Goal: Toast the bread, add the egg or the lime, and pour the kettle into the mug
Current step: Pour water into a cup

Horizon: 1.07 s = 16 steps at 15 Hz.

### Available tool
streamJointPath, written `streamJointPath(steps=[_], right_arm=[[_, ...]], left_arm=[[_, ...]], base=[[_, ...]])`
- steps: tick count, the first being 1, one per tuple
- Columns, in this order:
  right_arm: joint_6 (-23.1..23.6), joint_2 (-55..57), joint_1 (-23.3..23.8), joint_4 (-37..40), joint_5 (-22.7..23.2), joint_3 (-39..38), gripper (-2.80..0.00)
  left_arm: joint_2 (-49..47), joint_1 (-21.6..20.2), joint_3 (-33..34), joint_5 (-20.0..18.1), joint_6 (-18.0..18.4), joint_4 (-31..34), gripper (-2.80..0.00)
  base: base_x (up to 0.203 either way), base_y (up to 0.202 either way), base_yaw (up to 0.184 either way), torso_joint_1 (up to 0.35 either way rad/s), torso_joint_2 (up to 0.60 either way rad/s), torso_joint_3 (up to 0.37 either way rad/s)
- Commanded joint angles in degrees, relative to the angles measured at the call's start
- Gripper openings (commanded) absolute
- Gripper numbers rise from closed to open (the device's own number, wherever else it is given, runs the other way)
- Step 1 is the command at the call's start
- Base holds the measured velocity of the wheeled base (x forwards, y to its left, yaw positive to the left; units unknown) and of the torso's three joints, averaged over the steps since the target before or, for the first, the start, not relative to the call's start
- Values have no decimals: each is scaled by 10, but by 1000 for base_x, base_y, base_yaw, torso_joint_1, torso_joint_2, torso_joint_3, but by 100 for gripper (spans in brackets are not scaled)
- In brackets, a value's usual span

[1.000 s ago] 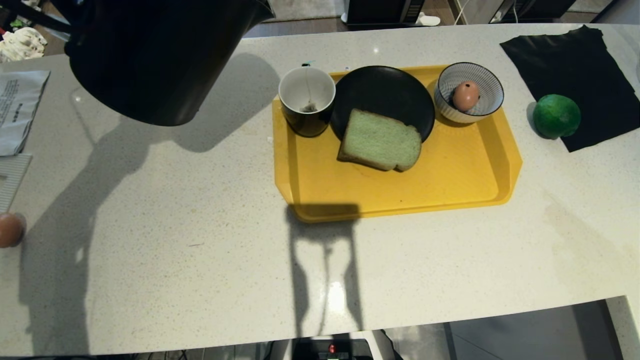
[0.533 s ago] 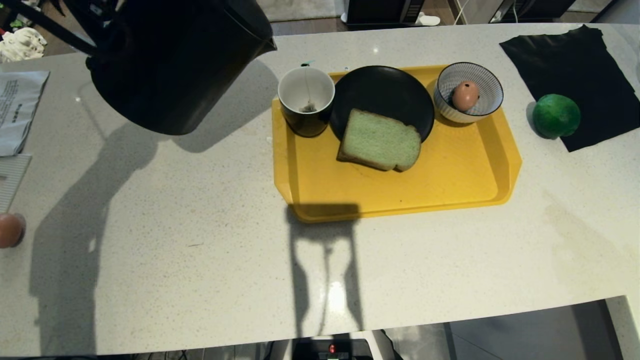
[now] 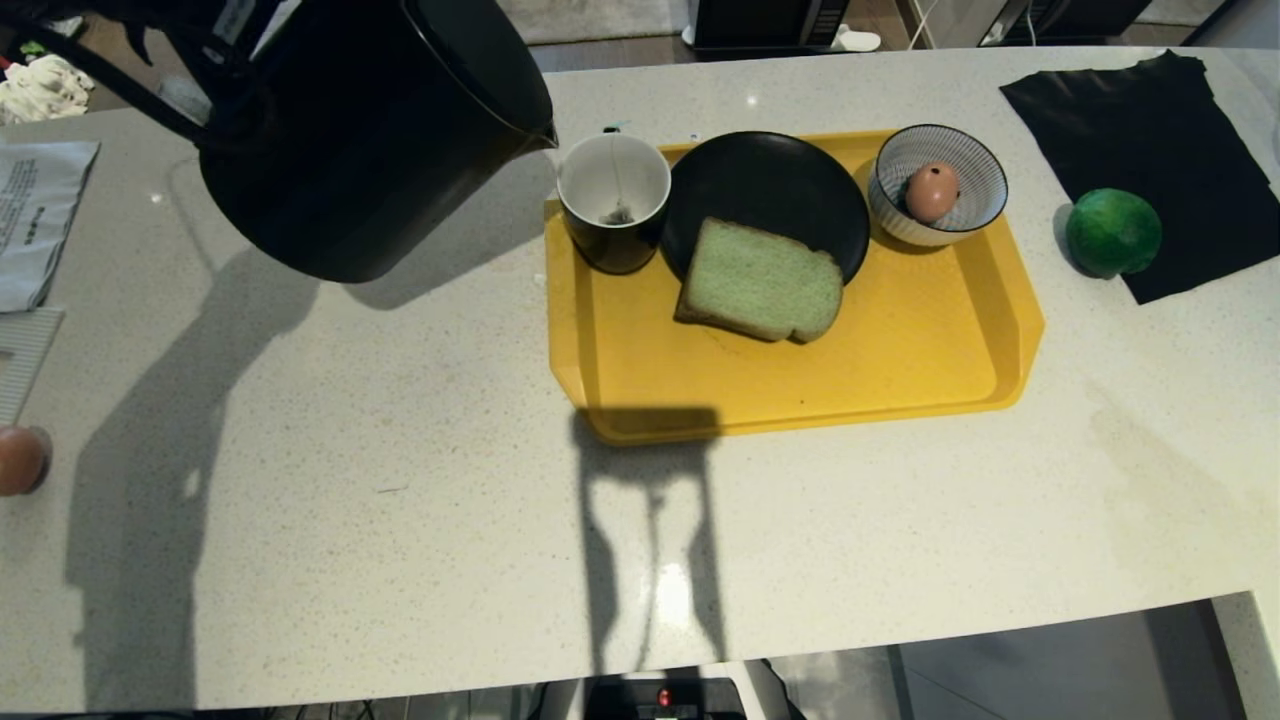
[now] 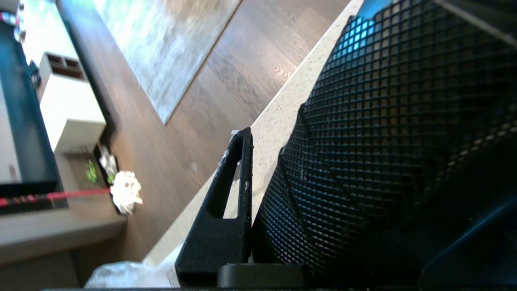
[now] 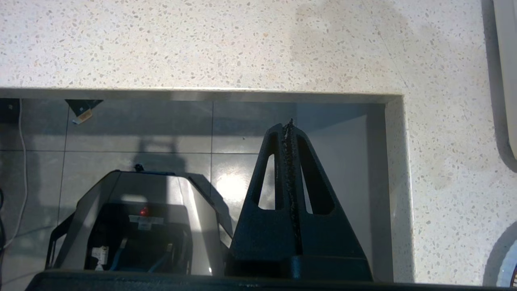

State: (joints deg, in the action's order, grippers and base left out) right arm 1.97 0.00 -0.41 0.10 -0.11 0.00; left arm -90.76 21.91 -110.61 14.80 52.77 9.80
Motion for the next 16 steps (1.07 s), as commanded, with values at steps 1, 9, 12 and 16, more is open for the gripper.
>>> streamJointPath(steps=[1,9,12,16], right_arm=[[0,0,0,0,0,-1,-280],[0,0,0,0,0,0,-280],[0,0,0,0,0,0,-280],[0,0,0,0,0,-1,-280]], left_arm=[[-6,1,0,-2,18,-1,-280],[-19,4,-5,-1,53,-4,-280],[-27,6,-6,1,58,-18,-280],[-42,9,-6,7,75,-72,-280]], base=[[0,0,0,0,0,0],[0,0,0,0,0,0],[0,0,0,0,0,0],[0,0,0,0,0,0]])
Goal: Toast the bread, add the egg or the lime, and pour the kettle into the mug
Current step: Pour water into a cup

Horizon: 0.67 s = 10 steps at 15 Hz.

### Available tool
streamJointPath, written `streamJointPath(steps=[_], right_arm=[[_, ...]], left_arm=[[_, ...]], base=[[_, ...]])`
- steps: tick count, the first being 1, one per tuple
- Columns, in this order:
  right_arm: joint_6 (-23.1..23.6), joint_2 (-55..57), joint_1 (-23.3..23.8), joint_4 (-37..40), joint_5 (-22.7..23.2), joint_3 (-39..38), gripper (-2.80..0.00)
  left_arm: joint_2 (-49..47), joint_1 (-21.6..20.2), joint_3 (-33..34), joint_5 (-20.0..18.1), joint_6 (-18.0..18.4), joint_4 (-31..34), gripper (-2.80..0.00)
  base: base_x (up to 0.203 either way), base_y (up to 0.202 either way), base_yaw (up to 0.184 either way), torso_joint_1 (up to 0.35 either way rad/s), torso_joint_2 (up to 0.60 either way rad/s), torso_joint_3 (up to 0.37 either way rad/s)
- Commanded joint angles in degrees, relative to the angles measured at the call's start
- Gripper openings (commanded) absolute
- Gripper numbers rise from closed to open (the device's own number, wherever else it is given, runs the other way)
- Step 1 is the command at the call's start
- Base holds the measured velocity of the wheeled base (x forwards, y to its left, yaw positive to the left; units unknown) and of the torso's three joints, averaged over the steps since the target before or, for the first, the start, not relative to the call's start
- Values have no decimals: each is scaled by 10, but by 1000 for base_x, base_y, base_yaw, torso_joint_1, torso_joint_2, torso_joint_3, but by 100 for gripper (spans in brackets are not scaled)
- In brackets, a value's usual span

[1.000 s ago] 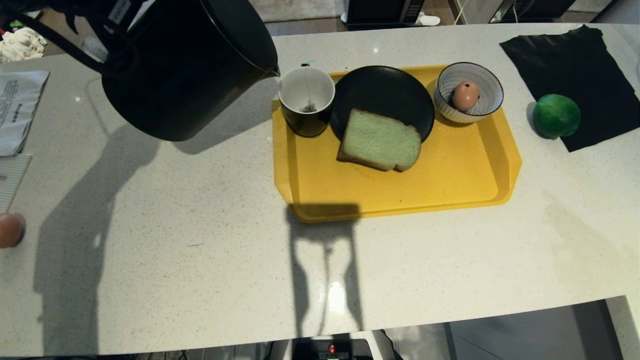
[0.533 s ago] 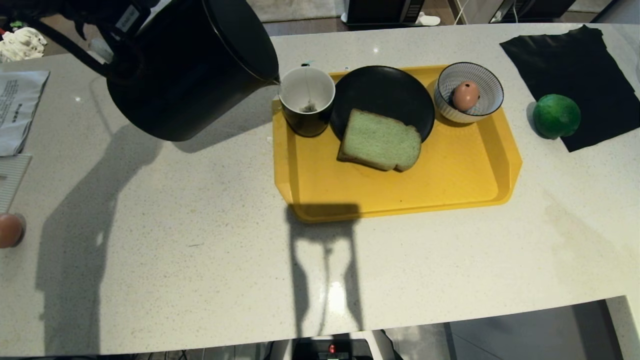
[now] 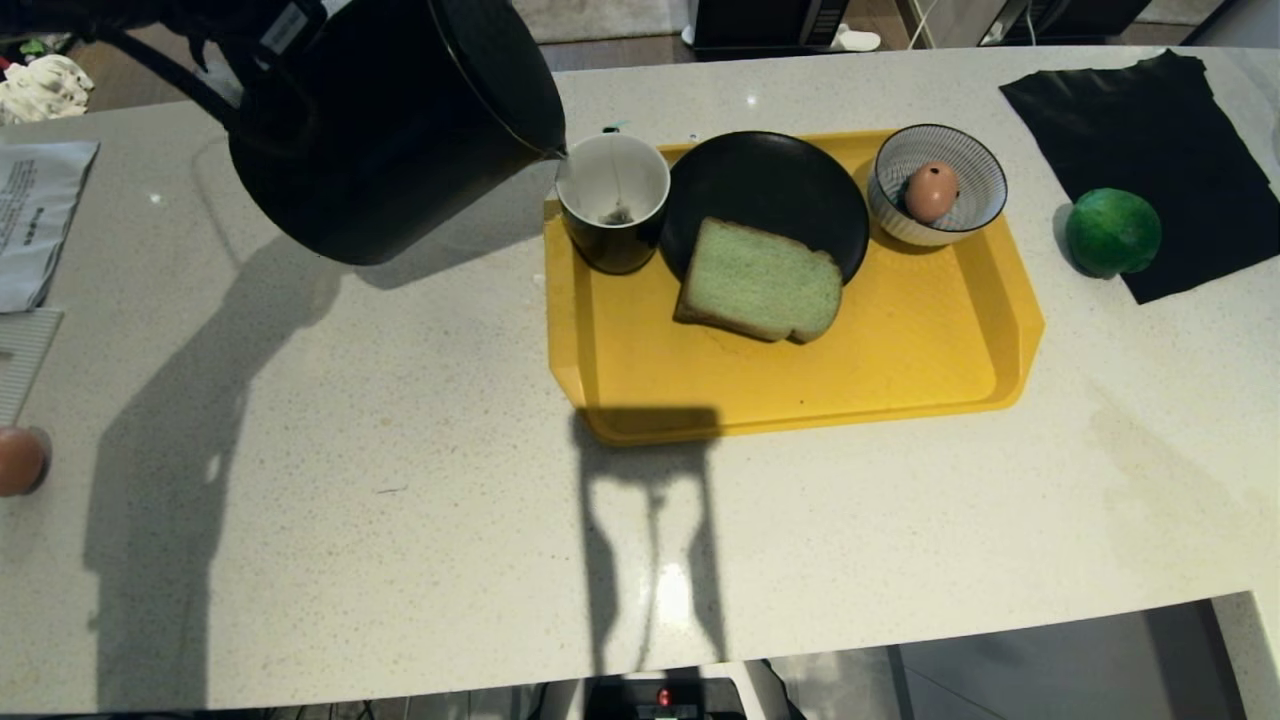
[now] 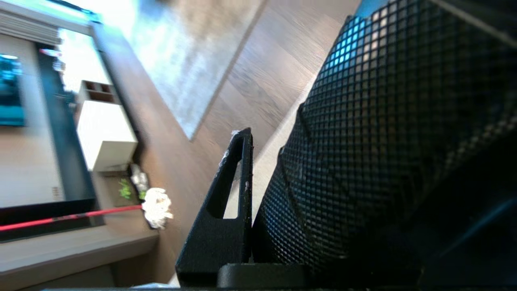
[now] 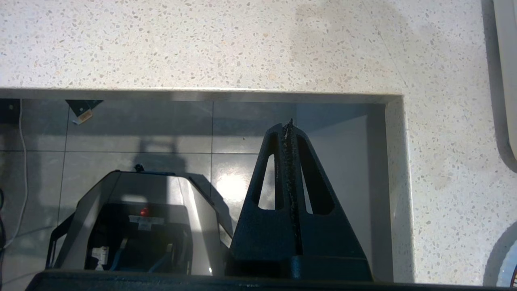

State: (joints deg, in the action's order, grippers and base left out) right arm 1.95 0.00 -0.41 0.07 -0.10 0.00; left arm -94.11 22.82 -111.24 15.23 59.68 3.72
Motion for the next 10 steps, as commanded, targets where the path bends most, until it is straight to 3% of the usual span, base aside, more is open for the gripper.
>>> streamJointPath(steps=[1,10], right_arm=[[1,1,0,0,0,-1,-280],[1,1,0,0,0,0,-280]], left_arm=[[-9,1,0,8,8,-15,-280],[-16,30,0,25,8,-49,-280]], base=[[0,0,0,0,0,0],[0,0,0,0,0,0]])
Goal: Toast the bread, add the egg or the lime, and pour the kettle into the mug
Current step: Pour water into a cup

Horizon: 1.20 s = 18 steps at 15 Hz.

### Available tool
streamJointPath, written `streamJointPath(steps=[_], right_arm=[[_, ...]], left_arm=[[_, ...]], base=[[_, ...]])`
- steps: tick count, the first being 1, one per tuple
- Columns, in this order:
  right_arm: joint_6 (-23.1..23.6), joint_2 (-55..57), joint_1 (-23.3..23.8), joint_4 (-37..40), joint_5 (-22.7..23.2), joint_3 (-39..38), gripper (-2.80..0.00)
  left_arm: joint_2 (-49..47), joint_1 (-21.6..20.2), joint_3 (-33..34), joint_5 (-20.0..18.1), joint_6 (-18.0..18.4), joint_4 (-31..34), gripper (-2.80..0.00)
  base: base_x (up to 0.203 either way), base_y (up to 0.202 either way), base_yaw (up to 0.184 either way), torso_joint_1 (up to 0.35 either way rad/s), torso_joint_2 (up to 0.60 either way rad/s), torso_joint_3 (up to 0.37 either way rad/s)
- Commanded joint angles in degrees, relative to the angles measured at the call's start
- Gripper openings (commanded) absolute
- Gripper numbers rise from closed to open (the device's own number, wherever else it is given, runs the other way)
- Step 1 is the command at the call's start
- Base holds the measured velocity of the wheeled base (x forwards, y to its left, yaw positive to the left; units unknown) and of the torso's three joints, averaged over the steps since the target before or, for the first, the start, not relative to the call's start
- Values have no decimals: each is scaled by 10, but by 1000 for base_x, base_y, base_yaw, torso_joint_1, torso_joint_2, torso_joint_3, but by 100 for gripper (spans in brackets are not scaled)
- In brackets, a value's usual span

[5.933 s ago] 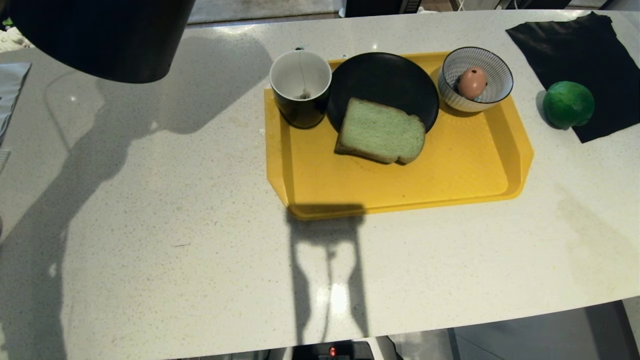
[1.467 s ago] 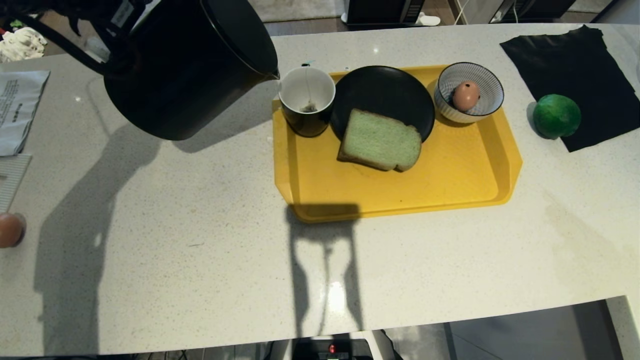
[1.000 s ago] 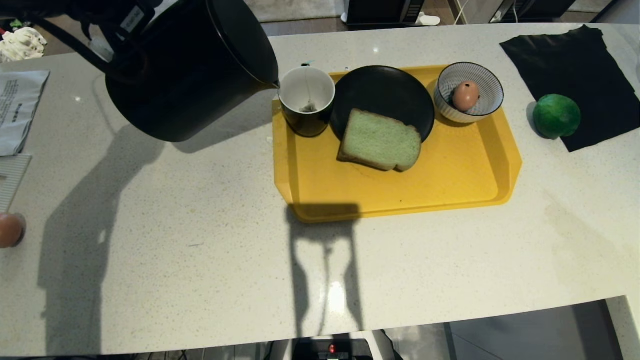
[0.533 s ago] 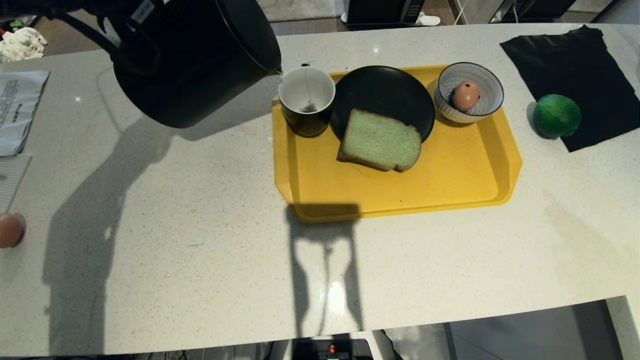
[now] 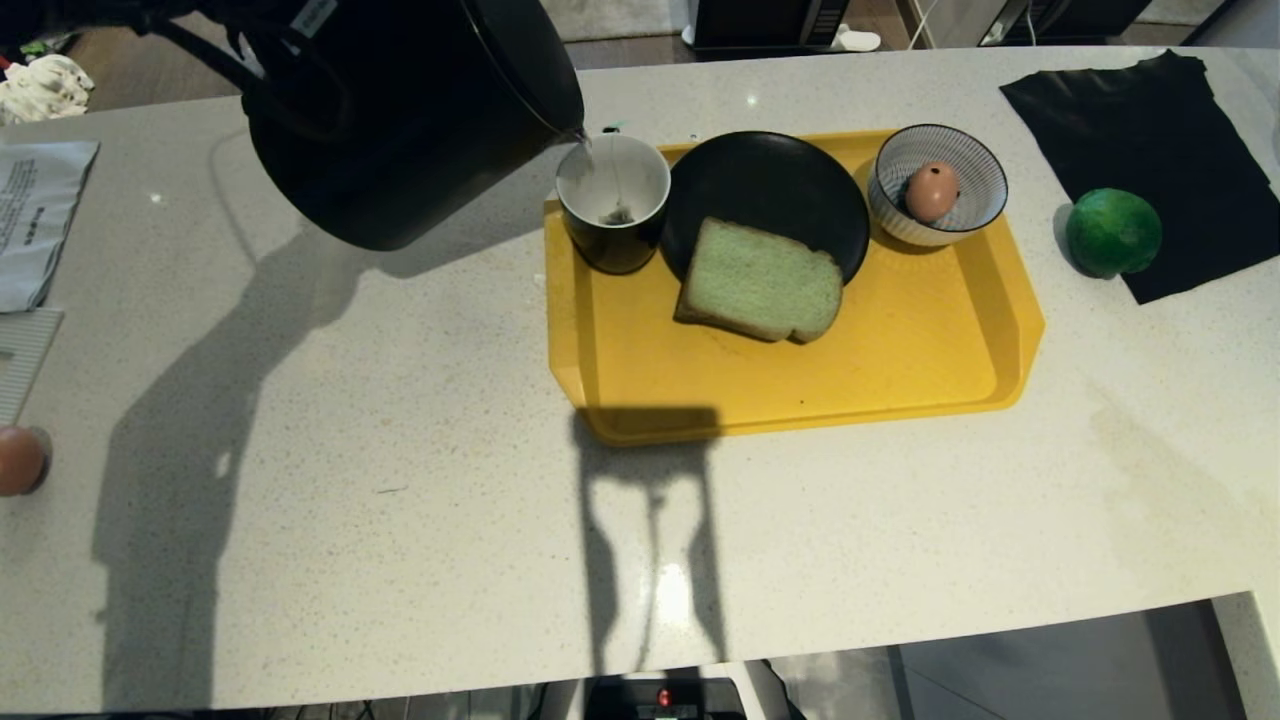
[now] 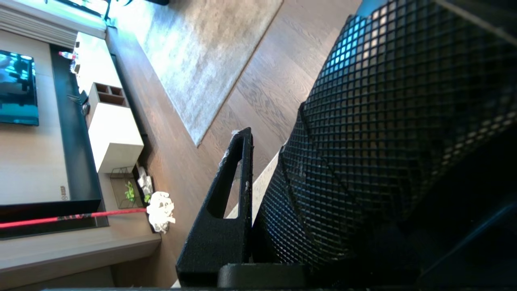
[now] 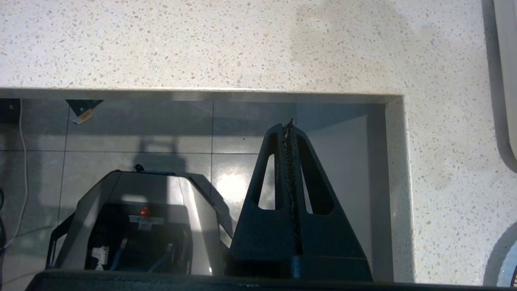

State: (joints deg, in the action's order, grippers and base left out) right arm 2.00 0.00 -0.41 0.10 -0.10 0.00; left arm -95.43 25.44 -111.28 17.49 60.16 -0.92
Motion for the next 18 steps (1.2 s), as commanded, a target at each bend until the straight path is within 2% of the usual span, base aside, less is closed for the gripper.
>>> streamJointPath(steps=[1,7,18], right_arm=[[0,1,0,0,0,-1,-280],[0,1,0,0,0,-1,-280],[0,1,0,0,0,0,-280]], left_arm=[[-3,11,0,3,3,-2,-280],[-2,28,0,16,3,-2,-280],[0,32,0,23,3,-1,-280]], base=[[0,0,0,0,0,0],[0,0,0,0,0,0],[0,0,0,0,0,0]])
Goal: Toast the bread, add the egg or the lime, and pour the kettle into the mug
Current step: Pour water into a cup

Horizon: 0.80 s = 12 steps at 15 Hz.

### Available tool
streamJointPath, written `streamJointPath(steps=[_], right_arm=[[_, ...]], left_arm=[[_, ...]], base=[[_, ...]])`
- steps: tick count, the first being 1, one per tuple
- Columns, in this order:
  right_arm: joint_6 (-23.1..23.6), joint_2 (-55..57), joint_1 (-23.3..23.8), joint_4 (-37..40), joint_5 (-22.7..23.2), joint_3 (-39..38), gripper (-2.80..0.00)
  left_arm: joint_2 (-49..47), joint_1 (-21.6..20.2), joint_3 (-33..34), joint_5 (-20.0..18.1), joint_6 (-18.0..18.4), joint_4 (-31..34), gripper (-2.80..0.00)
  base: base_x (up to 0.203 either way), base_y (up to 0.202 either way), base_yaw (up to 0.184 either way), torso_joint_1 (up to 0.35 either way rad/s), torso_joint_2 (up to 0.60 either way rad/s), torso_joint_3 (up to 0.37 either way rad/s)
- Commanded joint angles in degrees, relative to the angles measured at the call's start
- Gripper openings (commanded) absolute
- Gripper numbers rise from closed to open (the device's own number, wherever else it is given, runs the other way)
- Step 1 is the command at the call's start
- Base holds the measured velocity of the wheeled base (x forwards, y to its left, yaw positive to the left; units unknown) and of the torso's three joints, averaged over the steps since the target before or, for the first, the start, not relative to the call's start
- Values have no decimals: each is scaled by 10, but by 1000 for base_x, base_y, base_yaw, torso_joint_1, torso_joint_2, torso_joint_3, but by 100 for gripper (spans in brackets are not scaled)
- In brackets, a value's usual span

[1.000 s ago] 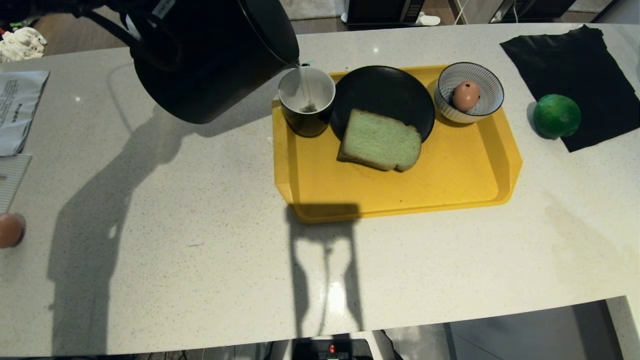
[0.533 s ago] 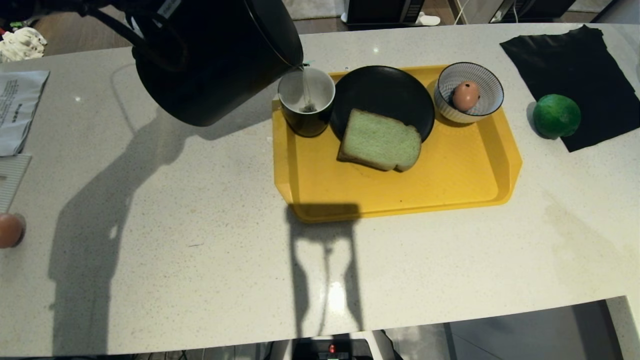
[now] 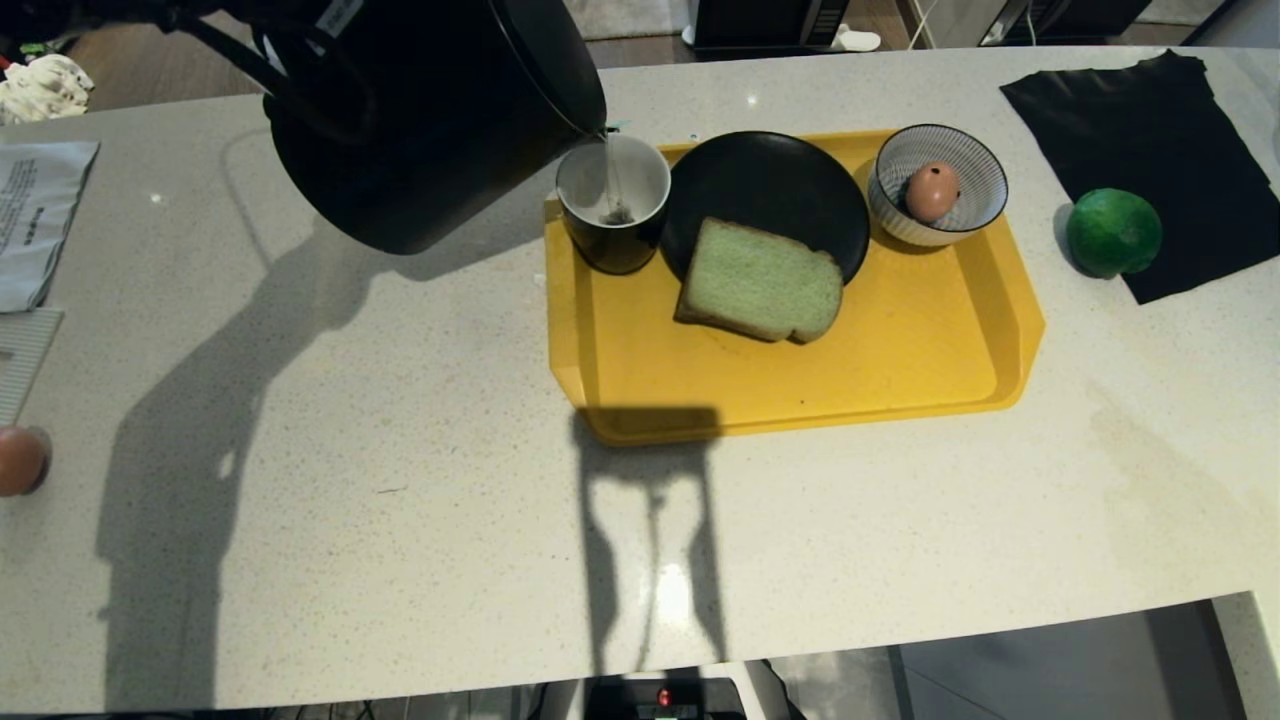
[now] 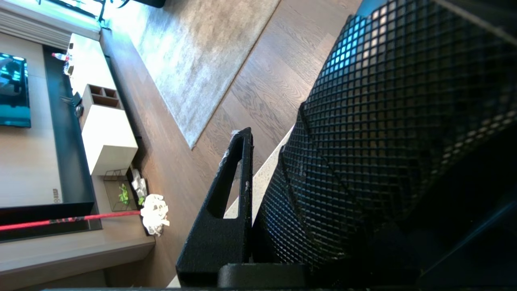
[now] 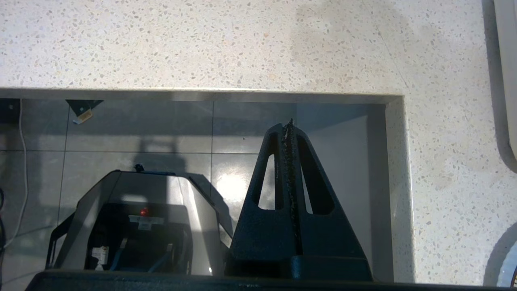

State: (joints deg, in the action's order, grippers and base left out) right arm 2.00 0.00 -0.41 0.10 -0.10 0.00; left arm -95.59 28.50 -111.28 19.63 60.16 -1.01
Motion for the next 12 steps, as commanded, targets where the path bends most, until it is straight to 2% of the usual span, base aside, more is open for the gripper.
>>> streamJointPath(steps=[1,9,12], right_arm=[[0,1,0,0,0,0,-280],[0,1,0,0,0,-1,-280],[0,1,0,0,0,0,-280]], left_arm=[[0,2,0,3,3,0,-280],[0,8,0,8,3,0,-280],[1,16,0,21,3,1,-280]], base=[[0,0,0,0,0,0],[0,0,0,0,0,0],[0,0,0,0,0,0]])
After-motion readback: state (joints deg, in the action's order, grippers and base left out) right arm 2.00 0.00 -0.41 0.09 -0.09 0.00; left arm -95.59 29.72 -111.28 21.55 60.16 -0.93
